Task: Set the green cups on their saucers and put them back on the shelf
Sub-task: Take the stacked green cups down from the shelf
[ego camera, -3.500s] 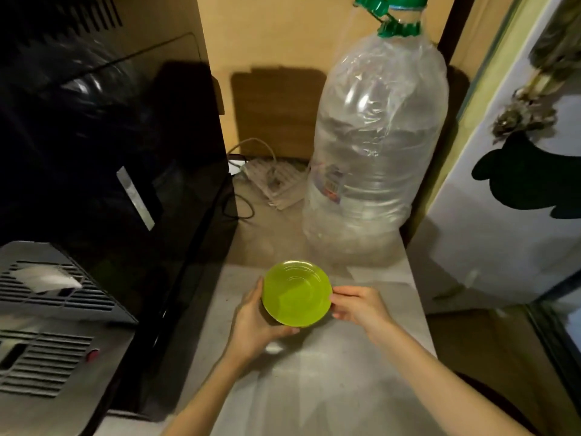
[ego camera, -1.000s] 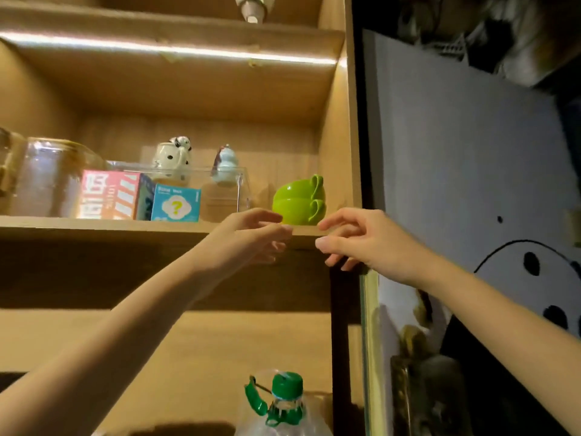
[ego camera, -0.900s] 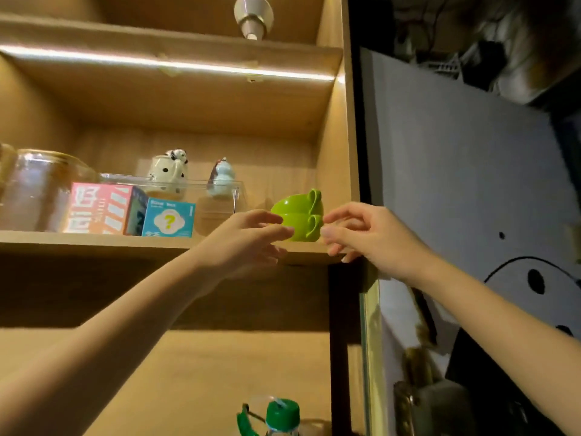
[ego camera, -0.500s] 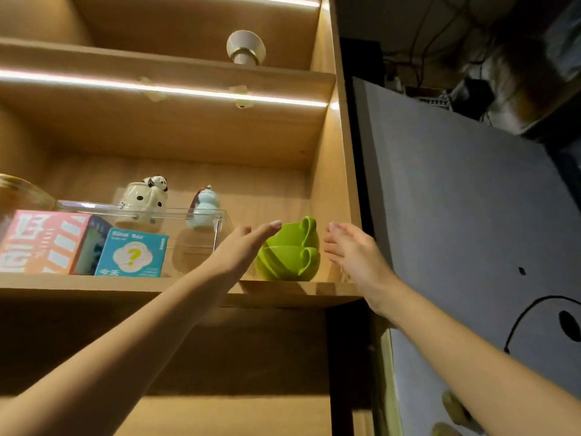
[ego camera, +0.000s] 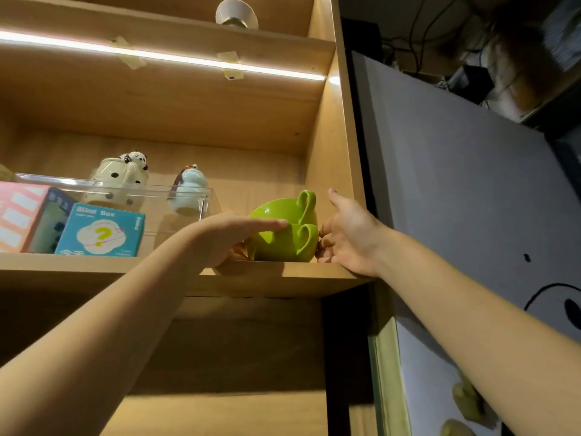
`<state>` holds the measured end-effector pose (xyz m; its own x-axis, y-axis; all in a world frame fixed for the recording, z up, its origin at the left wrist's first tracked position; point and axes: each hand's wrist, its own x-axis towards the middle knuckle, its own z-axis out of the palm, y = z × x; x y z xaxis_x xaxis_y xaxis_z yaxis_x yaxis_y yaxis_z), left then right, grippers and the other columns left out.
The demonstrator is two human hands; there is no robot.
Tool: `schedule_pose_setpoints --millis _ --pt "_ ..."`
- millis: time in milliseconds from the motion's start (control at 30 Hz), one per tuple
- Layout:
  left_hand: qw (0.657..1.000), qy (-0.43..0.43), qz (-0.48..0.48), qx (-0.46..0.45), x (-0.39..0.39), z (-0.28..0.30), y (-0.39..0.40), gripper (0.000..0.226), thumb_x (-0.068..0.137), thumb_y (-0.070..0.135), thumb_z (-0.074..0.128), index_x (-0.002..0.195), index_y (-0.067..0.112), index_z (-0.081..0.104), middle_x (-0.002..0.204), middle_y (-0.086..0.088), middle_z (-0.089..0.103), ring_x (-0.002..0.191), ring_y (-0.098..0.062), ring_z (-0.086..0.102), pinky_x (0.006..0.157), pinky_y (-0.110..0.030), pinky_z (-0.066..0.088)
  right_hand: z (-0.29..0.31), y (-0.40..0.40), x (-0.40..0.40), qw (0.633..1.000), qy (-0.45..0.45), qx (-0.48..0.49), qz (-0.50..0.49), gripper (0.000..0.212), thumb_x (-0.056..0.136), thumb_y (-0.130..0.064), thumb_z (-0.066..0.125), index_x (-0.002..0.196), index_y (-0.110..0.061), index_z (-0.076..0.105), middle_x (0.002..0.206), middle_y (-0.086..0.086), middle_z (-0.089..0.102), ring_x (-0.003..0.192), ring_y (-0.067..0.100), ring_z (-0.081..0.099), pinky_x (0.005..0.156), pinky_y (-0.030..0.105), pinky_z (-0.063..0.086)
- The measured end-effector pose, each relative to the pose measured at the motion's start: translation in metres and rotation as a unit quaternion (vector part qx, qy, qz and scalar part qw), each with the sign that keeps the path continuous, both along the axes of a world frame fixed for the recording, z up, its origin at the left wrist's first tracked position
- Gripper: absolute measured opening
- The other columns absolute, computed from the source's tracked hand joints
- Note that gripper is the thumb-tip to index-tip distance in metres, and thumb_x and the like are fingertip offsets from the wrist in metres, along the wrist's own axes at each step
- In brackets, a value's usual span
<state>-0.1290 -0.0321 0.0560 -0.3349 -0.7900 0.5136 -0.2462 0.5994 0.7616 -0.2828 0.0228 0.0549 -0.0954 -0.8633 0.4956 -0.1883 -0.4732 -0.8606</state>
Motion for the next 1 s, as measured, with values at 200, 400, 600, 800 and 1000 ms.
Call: schedule_pose_setpoints --millis 200,400,600,800,1000 --pt "0.999 0.029 0.021 -0.023 0.003 -0.002 0.002 0.116 0.022 0.058 0.074 0.119 0.0 0.049 0.115 -0.018 0.059 0.098 -0.031 0.063 0.087 -0.043 0.053 -0.001 0.007 0.001 0.999 -0.03 0.006 -0.008 0.079 0.092 -0.056 0.018 0.146 0.001 0.009 0.153 0.021 0.022 0.137 0.034 0.03 0.108 0.039 0.03" --pt "0.998 0.056 0.017 -0.034 0.003 -0.007 0.015 0.101 0.042 0.058 0.073 0.12 -0.002 0.049 0.115 -0.015 0.059 0.102 -0.028 0.06 0.089 -0.037 0.052 -0.006 0.019 0.002 0.998 -0.023 0.002 -0.052 0.079 0.091 -0.057 0.021 0.141 0.005 0.026 0.14 0.021 0.044 0.13 0.032 0.043 0.101 0.035 0.039" --pt "0.994 0.108 0.003 -0.017 0.01 -0.006 0.048 0.106 0.031 0.048 0.073 0.12 -0.003 0.047 0.112 -0.016 0.06 0.097 -0.028 0.063 0.079 -0.034 0.054 -0.013 0.05 0.005 0.998 0.003 -0.015 -0.068 0.076 0.091 -0.057 0.017 0.139 0.0 0.033 0.144 0.016 0.042 0.122 0.03 0.05 0.098 0.034 0.041" --pt "0.991 0.13 -0.011 -0.012 0.025 -0.011 0.088 0.105 0.03 0.043 0.076 0.121 0.0 0.047 0.114 -0.017 0.06 0.091 -0.028 0.064 0.066 -0.032 0.055 -0.022 0.092 0.018 0.999 -0.024 -0.014 -0.03 0.07 0.093 -0.053 0.018 0.145 -0.006 0.02 0.155 0.014 0.023 0.138 0.039 0.029 0.112 0.053 0.02" --pt "0.991 0.136 0.014 0.0 0.041 -0.045 0.11 0.119 0.005 0.051 0.083 0.109 0.0 0.057 0.107 -0.015 0.066 0.093 -0.028 0.065 0.08 -0.04 0.056 -0.057 0.122 0.025 0.992 -0.111 0.011 0.061 0.066 0.094 -0.045 0.029 0.144 -0.002 0.024 0.15 0.018 0.033 0.104 0.029 0.056 0.097 0.046 0.044"
